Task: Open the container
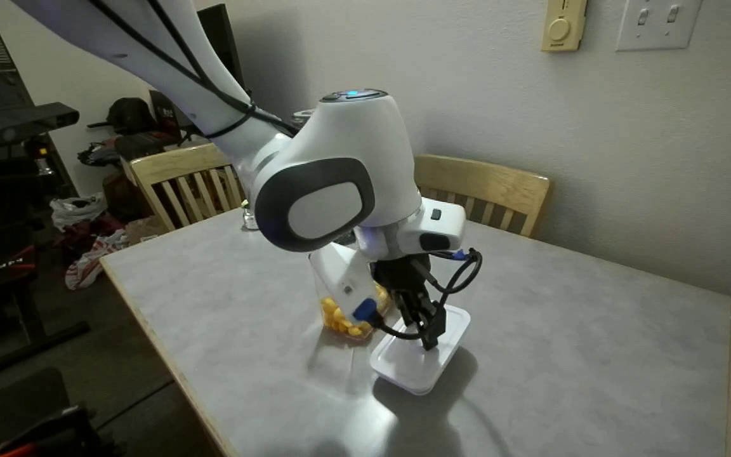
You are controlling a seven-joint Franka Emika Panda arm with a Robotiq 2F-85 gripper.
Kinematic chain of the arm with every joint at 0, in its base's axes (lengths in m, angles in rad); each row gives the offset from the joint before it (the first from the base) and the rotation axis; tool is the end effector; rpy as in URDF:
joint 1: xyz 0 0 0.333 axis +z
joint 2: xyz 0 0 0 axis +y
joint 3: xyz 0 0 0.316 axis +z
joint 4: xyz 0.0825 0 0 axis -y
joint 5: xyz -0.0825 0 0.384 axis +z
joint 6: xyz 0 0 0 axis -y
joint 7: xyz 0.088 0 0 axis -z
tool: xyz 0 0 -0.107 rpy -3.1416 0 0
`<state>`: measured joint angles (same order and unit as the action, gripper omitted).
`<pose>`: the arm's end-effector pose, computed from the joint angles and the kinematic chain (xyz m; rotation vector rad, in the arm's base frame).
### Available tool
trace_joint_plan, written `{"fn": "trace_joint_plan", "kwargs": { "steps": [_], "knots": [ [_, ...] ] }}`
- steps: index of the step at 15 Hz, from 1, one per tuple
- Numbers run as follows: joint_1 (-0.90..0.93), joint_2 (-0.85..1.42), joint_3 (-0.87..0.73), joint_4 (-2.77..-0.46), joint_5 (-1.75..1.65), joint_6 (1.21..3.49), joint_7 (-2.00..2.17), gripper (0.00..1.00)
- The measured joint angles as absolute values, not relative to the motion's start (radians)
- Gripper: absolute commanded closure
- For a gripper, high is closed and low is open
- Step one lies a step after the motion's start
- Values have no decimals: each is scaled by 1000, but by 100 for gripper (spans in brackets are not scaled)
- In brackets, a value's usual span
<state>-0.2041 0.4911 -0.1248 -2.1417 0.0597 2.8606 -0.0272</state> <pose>0.5587 -0.1935 0.1955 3.0055 -0.5092 0.3416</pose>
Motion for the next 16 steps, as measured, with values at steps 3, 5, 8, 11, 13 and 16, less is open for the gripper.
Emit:
{"fn": "trace_joint_plan", "kwargs": {
  "steps": [3,5,8,11,13,16],
  "knots": [
    [-204,513,-117,-2151,77,2905,-13,71],
    [-204,522,-110,-2153,88,2922,-9,21],
    [-204,528,-101,-2153,92,2938,3,7],
    [-171,515,-125,-2153,66,2941,19,0],
    [-120,473,-181,-2157,9,2937,33,0],
    [-34,348,-276,-2164,-111,2893,57,0]
  ]
}}
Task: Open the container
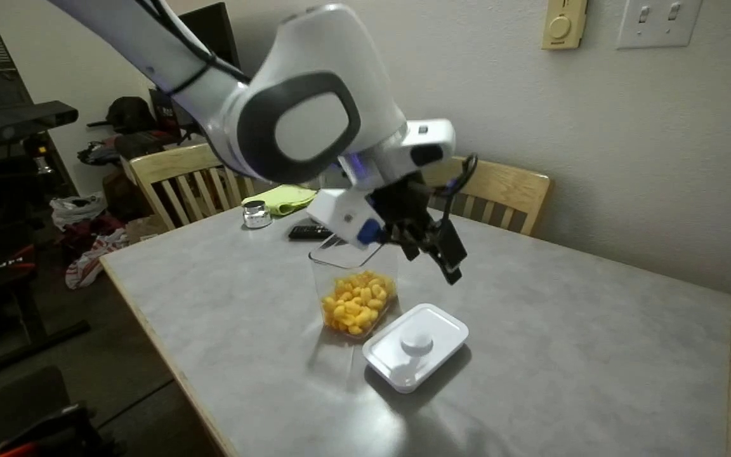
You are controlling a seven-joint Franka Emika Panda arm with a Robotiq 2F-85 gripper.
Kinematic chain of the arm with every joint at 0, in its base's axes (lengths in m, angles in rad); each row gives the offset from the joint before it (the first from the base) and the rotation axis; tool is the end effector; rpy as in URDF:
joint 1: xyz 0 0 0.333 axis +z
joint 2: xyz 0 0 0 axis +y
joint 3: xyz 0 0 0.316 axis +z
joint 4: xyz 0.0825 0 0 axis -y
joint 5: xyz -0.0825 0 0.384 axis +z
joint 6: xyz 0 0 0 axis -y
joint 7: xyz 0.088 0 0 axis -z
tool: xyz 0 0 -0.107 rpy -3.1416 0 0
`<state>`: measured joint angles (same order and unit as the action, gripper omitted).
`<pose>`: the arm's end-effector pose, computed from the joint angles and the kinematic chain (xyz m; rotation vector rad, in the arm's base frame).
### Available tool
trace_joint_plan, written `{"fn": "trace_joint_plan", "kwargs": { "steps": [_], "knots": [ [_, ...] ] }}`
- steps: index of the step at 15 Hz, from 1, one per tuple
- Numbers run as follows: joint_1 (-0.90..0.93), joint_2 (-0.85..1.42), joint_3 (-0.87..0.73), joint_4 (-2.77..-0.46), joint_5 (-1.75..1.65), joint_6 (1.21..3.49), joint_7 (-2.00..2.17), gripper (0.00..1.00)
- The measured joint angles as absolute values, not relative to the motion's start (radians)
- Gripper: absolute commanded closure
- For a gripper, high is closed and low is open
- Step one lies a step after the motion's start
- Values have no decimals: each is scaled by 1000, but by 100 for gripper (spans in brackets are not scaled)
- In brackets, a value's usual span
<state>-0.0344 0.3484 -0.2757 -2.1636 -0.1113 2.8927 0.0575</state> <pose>0.5747 -0.1725 0.2801 2.8883 -0.3347 0.5429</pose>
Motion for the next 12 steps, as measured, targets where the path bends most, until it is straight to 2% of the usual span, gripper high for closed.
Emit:
{"fn": "trace_joint_plan", "kwargs": {
  "steps": [3,7,12],
  "knots": [
    [-5,192,-281,-2152,-166,2753,82,0],
    [8,19,-206,-2093,-144,2432,112,0],
    [-12,15,-183,-2087,-145,2415,119,0]
  ]
}}
